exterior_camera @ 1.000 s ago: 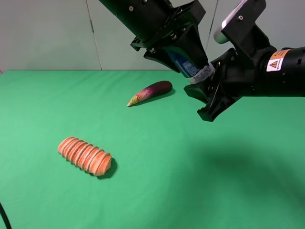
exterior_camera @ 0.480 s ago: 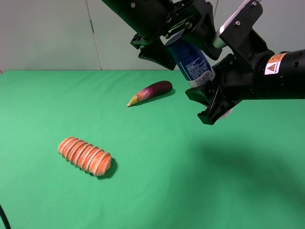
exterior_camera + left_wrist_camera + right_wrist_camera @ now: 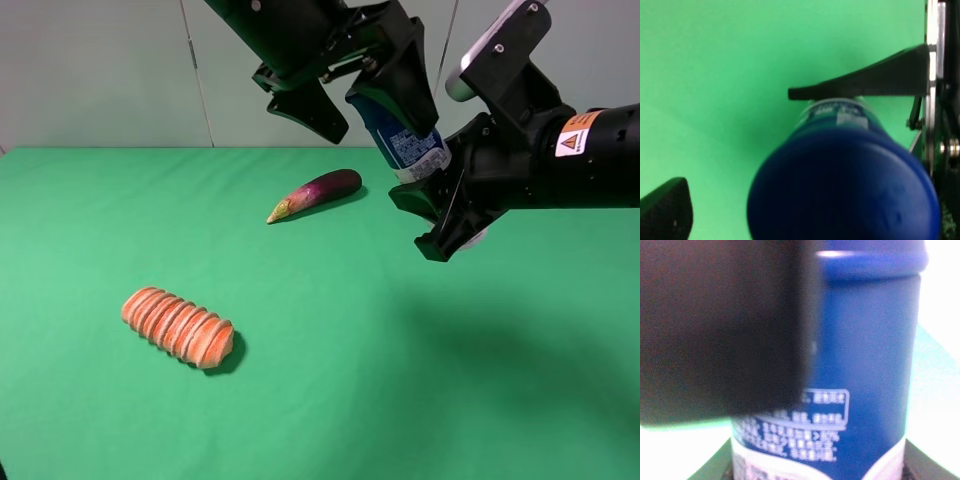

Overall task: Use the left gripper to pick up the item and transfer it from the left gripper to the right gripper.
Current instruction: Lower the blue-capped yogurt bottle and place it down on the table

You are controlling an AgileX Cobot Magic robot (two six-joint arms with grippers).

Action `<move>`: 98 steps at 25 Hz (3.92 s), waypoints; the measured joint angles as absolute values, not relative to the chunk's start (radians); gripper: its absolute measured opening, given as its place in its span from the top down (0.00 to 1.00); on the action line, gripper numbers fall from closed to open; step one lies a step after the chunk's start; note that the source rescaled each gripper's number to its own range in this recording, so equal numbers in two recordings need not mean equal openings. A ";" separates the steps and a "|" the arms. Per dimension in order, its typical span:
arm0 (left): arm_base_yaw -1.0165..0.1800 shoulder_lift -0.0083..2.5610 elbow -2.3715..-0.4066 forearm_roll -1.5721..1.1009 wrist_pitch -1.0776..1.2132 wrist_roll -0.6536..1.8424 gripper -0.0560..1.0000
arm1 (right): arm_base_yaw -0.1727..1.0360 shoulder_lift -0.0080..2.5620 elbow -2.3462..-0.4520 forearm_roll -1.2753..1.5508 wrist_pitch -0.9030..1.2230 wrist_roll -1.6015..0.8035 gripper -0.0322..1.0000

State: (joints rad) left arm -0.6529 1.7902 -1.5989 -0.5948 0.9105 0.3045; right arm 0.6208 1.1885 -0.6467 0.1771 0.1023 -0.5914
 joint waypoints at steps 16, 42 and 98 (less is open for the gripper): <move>-0.515 1.670 -1.599 -0.552 1.009 0.261 0.00 | 0.621 1.188 -0.647 0.177 0.102 -0.591 0.97; -0.391 1.098 -1.445 -0.118 1.172 0.107 0.06 | 0.621 1.188 -0.647 0.177 0.102 -0.588 0.97; -0.157 -0.008 -0.496 -0.086 1.069 0.101 0.09 | 0.621 1.188 -0.647 0.188 0.258 -0.454 0.97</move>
State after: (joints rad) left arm -0.1573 -0.0082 -0.4957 -0.0861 1.0687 0.1006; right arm 0.6208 1.1885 -0.6467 0.1880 0.2583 -0.4539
